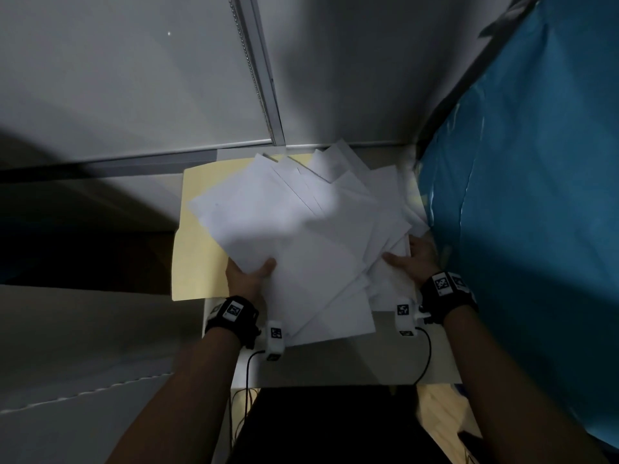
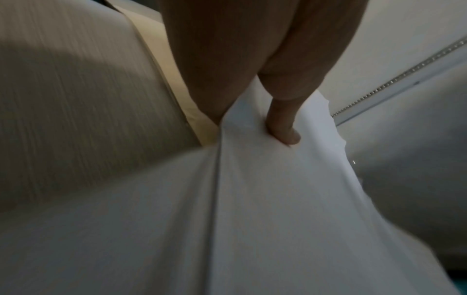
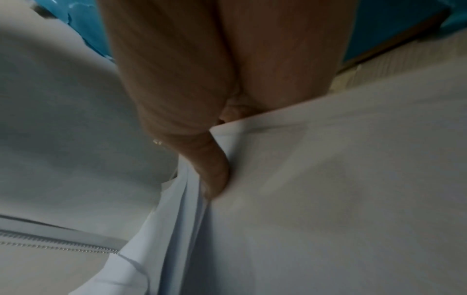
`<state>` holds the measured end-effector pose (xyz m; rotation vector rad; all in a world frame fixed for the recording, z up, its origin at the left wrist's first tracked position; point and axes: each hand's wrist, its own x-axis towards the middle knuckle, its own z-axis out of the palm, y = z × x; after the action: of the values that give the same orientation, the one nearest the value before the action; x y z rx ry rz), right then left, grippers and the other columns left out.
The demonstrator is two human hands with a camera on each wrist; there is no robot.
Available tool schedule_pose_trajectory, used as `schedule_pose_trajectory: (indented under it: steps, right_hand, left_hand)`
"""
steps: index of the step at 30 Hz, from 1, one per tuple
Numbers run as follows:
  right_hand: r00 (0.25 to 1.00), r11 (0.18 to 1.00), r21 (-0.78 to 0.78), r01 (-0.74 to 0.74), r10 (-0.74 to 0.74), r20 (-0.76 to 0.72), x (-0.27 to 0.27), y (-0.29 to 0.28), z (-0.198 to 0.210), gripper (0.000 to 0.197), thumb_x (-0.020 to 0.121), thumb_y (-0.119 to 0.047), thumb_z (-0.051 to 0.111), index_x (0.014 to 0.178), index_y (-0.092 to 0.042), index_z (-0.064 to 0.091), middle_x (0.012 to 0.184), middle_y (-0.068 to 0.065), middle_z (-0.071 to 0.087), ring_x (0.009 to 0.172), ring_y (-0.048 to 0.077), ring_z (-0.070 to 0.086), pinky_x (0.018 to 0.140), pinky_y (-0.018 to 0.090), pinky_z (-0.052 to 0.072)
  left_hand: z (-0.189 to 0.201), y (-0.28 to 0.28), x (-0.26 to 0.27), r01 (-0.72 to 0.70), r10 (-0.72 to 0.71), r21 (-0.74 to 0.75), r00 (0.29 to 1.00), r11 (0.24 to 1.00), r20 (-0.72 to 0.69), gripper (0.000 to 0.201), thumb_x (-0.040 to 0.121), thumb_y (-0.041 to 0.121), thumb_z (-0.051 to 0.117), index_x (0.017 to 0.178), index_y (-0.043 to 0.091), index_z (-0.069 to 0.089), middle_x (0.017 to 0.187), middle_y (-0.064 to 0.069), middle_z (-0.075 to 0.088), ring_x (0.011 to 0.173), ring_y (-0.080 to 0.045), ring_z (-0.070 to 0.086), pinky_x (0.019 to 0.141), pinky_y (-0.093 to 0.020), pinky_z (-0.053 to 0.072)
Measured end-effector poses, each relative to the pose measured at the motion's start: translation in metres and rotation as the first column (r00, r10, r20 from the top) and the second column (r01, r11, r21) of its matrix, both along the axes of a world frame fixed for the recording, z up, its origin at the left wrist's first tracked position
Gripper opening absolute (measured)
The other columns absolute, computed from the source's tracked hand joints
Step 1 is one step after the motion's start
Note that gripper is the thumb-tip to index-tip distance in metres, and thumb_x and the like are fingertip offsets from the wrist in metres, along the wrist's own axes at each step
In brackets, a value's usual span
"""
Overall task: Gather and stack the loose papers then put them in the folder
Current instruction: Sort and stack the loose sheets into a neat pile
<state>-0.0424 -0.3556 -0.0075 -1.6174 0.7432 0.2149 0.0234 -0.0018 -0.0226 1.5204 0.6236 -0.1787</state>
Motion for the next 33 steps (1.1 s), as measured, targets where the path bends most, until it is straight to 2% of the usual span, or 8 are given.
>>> schedule_pose_trajectory:
  steps: [4, 9, 14, 18, 21, 23, 30, 33]
  right_hand:
    - [0.999, 0.999, -0.032, 0.044, -0.043, 0.033, 0.007, 0.012, -0.002, 0.035, 0.091, -0.027, 0.075, 0.122, -0.011, 0.068, 0.115, 0.004, 0.071, 0.1, 0.018, 0.067, 0.09, 0.035, 0.055]
    - [0.997, 0.995, -0.084, -0.053, 0.057, 0.044, 0.021, 0.021, -0.001, 0.023, 0.096, -0.034, 0.066, 0.11, -0.017, 0.07, 0.107, 0.003, 0.072, 0.093, 0.011, 0.066, 0.08, 0.029, 0.055]
    - [0.997, 0.994, -0.107, -0.038, 0.045, 0.065, 0.022, 0.009, 0.003, 0.029, 0.099, -0.036, 0.062, 0.124, -0.022, 0.065, 0.114, -0.005, 0.067, 0.11, 0.02, 0.063, 0.097, 0.034, 0.05]
    - [0.97, 0.969, 0.08, 0.235, -0.229, -0.08, 0.021, -0.001, 0.012, 0.068, 0.081, -0.084, 0.048, 0.137, -0.045, 0.053, 0.145, -0.009, 0.051, 0.14, 0.017, 0.042, 0.113, 0.034, 0.027]
    - [0.99, 0.969, 0.204, 0.138, -0.137, -0.017, 0.02, 0.013, 0.017, 0.045, 0.087, -0.05, 0.072, 0.124, -0.025, 0.062, 0.129, -0.001, 0.066, 0.104, 0.006, 0.067, 0.088, 0.027, 0.056]
    - [0.987, 0.961, 0.227, 0.16, -0.162, -0.011, 0.017, 0.016, 0.018, 0.034, 0.085, -0.033, 0.079, 0.115, -0.021, 0.067, 0.122, 0.005, 0.071, 0.098, 0.011, 0.07, 0.086, 0.032, 0.059]
    - [0.972, 0.871, 0.431, 0.235, -0.204, -0.117, 0.027, -0.003, 0.016, 0.069, 0.074, -0.065, 0.077, 0.114, -0.008, 0.073, 0.111, 0.014, 0.075, 0.103, 0.031, 0.072, 0.093, 0.042, 0.056]
    - [0.988, 0.99, 0.108, 0.09, -0.075, -0.132, 0.04, 0.002, 0.016, 0.068, 0.077, -0.067, 0.073, 0.107, -0.006, 0.076, 0.105, 0.013, 0.077, 0.097, 0.029, 0.073, 0.09, 0.041, 0.059]
  left_hand:
    - [-0.005, 0.01, 0.0, 0.234, -0.233, 0.097, 0.972, 0.967, -0.024, 0.074, 0.059, 0.022, 0.102, 0.126, 0.015, 0.071, 0.116, 0.002, 0.08, 0.105, -0.02, 0.078, 0.082, -0.039, 0.066]
    - [0.004, -0.004, 0.009, 0.49, -0.48, 0.148, 0.872, 0.859, -0.102, 0.05, 0.075, 0.0, 0.093, 0.118, 0.009, 0.07, 0.106, 0.001, 0.073, 0.097, -0.021, 0.071, 0.074, -0.029, 0.064]
    - [0.008, -0.006, 0.026, 0.424, -0.41, 0.126, 0.904, 0.897, -0.123, 0.033, 0.084, 0.005, 0.088, 0.113, 0.006, 0.072, 0.102, -0.003, 0.074, 0.074, -0.005, 0.073, 0.061, -0.018, 0.059]
    - [0.005, 0.009, 0.035, 0.38, -0.366, 0.097, 0.92, 0.92, -0.138, 0.031, 0.08, 0.015, 0.093, 0.108, 0.011, 0.078, 0.095, 0.003, 0.082, 0.083, -0.016, 0.08, 0.067, -0.03, 0.063]
    - [0.004, 0.009, 0.031, 0.445, -0.423, 0.144, 0.892, 0.884, -0.161, 0.025, 0.077, 0.019, 0.096, 0.095, 0.021, 0.078, 0.083, 0.013, 0.08, 0.074, -0.005, 0.076, 0.068, -0.027, 0.061]
    - [0.0, 0.01, 0.03, 0.469, -0.447, 0.163, 0.881, 0.868, -0.157, 0.037, 0.068, 0.031, 0.097, 0.097, 0.018, 0.079, 0.093, 0.004, 0.081, 0.083, -0.013, 0.077, 0.079, -0.035, 0.063]
    - [0.006, 0.032, 0.041, 0.502, -0.461, 0.252, 0.863, 0.827, -0.205, 0.041, 0.082, 0.026, 0.091, 0.116, 0.014, 0.071, 0.113, -0.008, 0.074, 0.104, -0.026, 0.071, 0.09, -0.039, 0.055]
    - [0.008, 0.025, 0.042, 0.542, -0.501, 0.252, 0.84, 0.802, -0.21, 0.061, 0.066, 0.044, 0.092, 0.116, 0.015, 0.072, 0.116, -0.007, 0.075, 0.108, -0.027, 0.072, 0.095, -0.043, 0.058]
